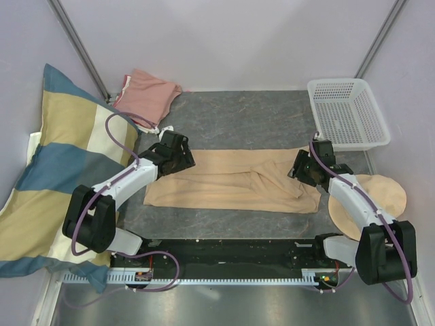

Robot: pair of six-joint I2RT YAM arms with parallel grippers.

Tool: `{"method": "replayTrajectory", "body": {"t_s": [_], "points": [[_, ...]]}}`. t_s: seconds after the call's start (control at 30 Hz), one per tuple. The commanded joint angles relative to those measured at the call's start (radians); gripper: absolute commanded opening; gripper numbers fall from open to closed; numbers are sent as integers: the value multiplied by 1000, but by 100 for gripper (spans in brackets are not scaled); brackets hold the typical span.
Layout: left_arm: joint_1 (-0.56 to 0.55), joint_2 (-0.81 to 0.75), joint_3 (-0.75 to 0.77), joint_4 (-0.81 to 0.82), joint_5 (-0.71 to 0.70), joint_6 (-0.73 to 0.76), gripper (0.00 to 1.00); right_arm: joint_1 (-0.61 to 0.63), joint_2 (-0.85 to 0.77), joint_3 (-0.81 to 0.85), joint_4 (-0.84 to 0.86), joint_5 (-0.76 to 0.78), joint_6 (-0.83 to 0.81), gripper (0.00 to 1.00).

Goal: Fold and stack the t-shirts
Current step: Fold the other side of the tshirt into a rectangle

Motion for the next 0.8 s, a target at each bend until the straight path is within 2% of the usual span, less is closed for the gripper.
{"method": "replayTrajectory", "body": {"t_s": [0.0,0.13,0.33,0.77], "points": [[-20,-47,-21,33,0,-52,78,31,14,-19,103,-39,16,59],[-31,-75,-46,33,4,-54,78,61,97,35,172,-46,-6,59],[-33,-123,-78,22,-4,-52,78,88,302,157,232,-54,-27,59],[-33,-156,-116,9,-7,-55,78,116,495,270,296,-83,-29,57]]}}
